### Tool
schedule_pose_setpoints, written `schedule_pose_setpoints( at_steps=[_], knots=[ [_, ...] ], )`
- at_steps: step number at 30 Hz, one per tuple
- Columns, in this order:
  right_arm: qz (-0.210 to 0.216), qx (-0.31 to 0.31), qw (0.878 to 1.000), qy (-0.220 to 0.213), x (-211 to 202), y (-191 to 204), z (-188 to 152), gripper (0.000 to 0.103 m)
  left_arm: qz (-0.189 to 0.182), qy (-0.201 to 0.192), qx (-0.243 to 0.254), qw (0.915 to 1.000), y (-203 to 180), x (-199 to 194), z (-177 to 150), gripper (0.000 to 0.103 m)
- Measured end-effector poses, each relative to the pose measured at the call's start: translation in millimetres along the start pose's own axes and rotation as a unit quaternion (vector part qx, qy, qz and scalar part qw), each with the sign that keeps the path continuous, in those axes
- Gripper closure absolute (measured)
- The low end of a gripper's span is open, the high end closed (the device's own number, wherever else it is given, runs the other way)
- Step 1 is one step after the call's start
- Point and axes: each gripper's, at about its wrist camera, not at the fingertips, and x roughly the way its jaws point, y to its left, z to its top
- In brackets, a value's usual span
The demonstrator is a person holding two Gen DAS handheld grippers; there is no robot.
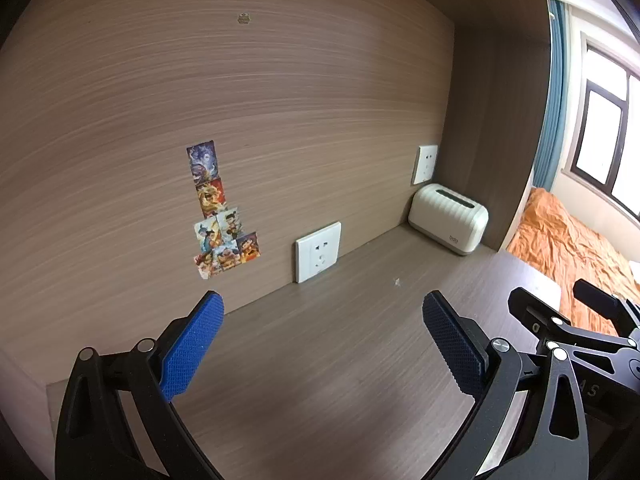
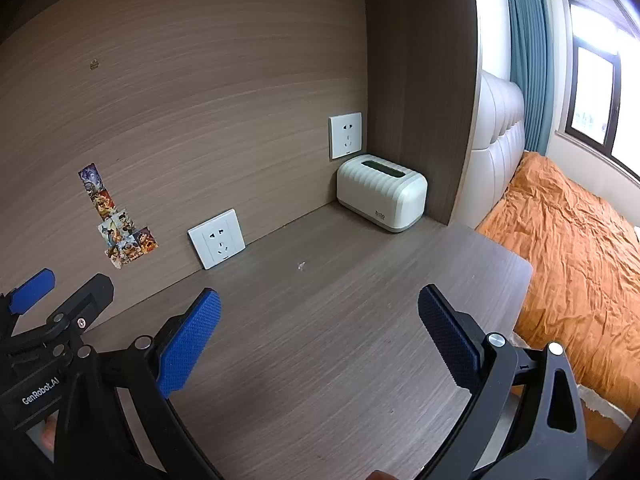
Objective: Collect trash
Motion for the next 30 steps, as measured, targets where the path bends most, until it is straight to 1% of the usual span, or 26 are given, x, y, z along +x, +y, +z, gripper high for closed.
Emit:
schedule_pose_setpoints(
  at_steps=[7,17,22,26,30],
  knots=[
    [-0.006,-0.002,1.0,-0.004,0.5,1.0,-0.2,0.005,-0.002,0.004,0.0,1.0,-0.6,2.5,0.5,0.005],
    [-0.011,0.002,1.0,0.002,6.0,-2.6,-0.2,0.005,-0.006,0.011,0.001,0.9999,-2.2,12.2,0.7,0.005],
    [-0.013,0.001,1.0,0.004,8.0,-3.2,0.0,0.005,0.0,0.016,-0.001,0.9999,-3.1,14.3,0.0,0.005],
    [-0.012,0.004,1.0,0.007,9.8,-4.8,0.1,0.005,0.006,0.008,0.006,0.9999,-5.2,13.5,0.2,0.005],
    [-0.013,0.005,1.0,0.008,9.9,-5.5,-0.5,0.005,0.003,0.011,0.006,0.9999,-4.2,15.7,1.0,0.005]
  ],
)
